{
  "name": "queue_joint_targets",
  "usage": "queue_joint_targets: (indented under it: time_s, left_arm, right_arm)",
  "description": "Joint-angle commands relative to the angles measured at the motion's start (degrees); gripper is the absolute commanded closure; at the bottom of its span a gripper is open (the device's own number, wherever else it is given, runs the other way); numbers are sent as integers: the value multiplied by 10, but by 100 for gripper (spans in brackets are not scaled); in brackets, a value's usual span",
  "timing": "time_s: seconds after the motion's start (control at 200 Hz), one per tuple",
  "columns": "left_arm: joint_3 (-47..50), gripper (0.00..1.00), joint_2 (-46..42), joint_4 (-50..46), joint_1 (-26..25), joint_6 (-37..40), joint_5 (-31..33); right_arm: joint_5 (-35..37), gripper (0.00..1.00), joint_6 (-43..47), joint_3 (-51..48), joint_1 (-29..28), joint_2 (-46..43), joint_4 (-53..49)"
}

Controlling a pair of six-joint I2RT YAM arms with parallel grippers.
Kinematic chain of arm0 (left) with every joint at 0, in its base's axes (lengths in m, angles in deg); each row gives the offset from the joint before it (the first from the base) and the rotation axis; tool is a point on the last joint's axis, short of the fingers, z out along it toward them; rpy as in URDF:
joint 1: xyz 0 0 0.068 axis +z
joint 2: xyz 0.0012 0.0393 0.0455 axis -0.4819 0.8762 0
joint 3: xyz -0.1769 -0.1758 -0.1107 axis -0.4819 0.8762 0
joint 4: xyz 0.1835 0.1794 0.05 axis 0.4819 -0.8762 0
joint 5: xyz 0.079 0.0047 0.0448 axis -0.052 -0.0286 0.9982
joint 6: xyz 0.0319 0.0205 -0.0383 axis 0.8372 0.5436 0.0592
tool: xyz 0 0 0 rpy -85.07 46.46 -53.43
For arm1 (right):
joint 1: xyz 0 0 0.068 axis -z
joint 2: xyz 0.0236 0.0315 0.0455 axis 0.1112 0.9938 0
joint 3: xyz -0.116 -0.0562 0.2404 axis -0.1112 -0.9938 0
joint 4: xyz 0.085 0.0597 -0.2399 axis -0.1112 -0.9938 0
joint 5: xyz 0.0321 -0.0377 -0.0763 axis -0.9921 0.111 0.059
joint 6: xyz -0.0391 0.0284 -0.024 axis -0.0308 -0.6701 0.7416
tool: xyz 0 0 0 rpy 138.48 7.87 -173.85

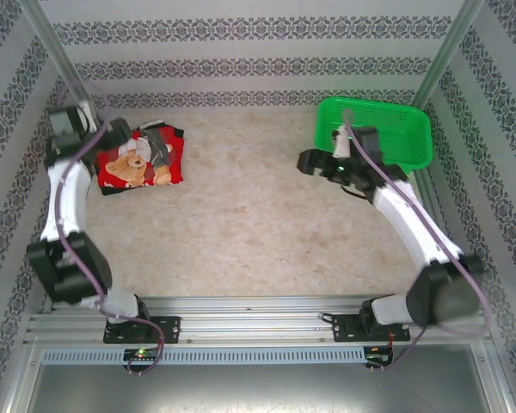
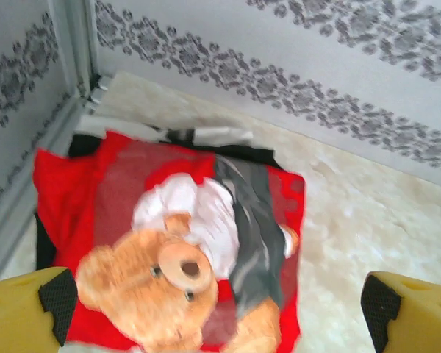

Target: Fold and stack the t-shirts

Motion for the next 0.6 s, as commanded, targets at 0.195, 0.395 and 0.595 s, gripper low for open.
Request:
queue_joint_targets:
  time_s: [0.195, 0.395, 0.595]
  left_arm:
    - [479, 0, -144, 497, -69, 0, 52]
    - [535, 0, -51, 619, -87, 13, 103]
    - [524, 0, 10, 661, -153, 77, 135]
  right_arm:
    - [324, 2, 113, -401, 50, -182, 374]
    - [383, 2, 150, -499, 41, -176, 469]
    - [367, 2, 122, -527, 53, -104, 649]
